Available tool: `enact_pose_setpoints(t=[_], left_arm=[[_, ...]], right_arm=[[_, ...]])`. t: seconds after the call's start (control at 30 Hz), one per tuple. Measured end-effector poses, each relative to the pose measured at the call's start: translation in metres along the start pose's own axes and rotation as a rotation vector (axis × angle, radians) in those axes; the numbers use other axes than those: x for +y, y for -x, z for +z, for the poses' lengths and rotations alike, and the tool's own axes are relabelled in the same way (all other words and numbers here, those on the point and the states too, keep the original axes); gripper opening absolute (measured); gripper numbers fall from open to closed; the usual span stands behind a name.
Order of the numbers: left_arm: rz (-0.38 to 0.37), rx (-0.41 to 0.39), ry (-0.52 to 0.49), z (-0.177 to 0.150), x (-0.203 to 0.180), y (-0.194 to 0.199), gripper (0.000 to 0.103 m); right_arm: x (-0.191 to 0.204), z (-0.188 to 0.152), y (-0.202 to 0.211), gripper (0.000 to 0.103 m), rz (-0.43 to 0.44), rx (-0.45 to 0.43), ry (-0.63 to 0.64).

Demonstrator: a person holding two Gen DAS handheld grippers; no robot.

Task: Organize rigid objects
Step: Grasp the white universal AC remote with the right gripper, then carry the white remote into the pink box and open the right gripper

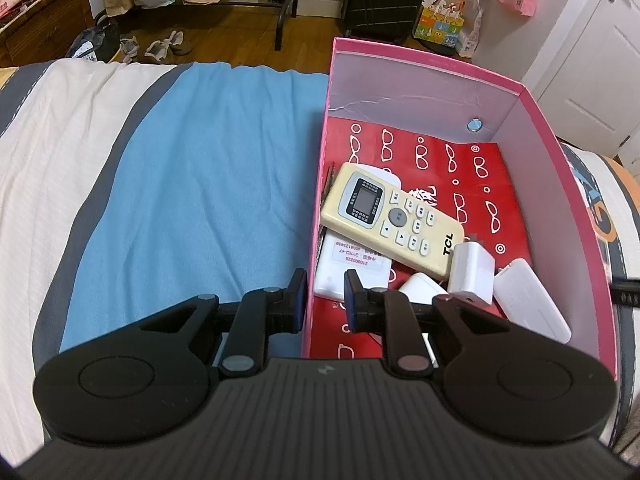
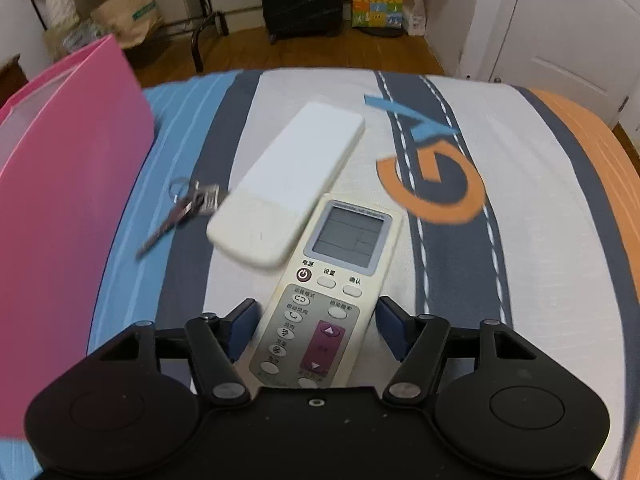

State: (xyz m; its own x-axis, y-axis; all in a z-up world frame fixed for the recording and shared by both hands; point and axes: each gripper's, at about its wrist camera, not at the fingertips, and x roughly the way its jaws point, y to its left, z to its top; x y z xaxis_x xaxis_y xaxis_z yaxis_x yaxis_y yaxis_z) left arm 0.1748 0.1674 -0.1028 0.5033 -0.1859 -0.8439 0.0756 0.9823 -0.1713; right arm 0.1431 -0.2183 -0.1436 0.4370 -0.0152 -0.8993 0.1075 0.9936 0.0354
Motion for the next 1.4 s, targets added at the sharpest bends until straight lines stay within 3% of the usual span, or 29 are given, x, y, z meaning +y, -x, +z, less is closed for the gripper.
enact_pose_setpoints(t=[0.1, 0.17, 0.2, 0.27, 0.33, 0.6, 0.73, 0.83, 1.0, 1.07, 1.23, 1.4], left_arm=[[0.001, 0.0, 0.0, 0.0, 0.0, -0.001, 0.017], [0.002, 0.002, 0.002, 0.001, 0.0, 0.0, 0.017], [0.003, 0.002, 0.004, 0.0, 0.001, 0.0, 0.017], [0.0, 0.001, 0.006, 0.0, 0.002, 0.001, 0.017], [-0.002, 0.001, 0.007, 0.0, 0.002, 0.002, 0.017], [-0.001, -0.005, 0.004, 0.0, 0.003, 0.003, 0.017], [-0.001, -0.005, 0.007, -0.001, 0.003, 0.003, 0.017], [-0.003, -0.006, 0.007, -0.001, 0.003, 0.003, 0.017], [-0.007, -0.006, 0.013, -0.001, 0.003, 0.004, 0.017], [-0.007, -0.005, 0.015, -0.001, 0.003, 0.004, 0.017], [-0.011, -0.006, 0.019, 0.0, 0.003, 0.004, 0.017], [-0.024, -0.009, 0.026, 0.001, 0.006, 0.004, 0.017]], right_arm=[[-0.004, 0.001, -0.005, 0.071, 0.024, 0.018, 0.002], [-0.003, 0.005, -0.011, 0.078, 0.031, -0.002, -0.019], [-0.001, 0.005, -0.012, 0.077, 0.017, -0.021, -0.01], [0.0, 0.001, -0.006, 0.064, -0.006, -0.062, -0.016], [-0.005, -0.006, 0.005, 0.06, 0.008, -0.088, -0.039], [0.014, -0.035, 0.081, 0.059, 0.131, -0.324, -0.034], [0.037, -0.038, 0.136, 0.059, 0.198, -0.481, 0.037], [0.057, -0.029, 0.167, 0.059, 0.283, -0.525, 0.098], [0.1, -0.009, 0.17, 0.059, 0.442, -0.468, 0.18], [0.121, -0.003, 0.16, 0.059, 0.468, -0.431, 0.223], [0.166, 0.011, 0.121, 0.059, 0.495, -0.336, 0.323], [0.192, 0.025, 0.083, 0.059, 0.395, -0.195, 0.398]])
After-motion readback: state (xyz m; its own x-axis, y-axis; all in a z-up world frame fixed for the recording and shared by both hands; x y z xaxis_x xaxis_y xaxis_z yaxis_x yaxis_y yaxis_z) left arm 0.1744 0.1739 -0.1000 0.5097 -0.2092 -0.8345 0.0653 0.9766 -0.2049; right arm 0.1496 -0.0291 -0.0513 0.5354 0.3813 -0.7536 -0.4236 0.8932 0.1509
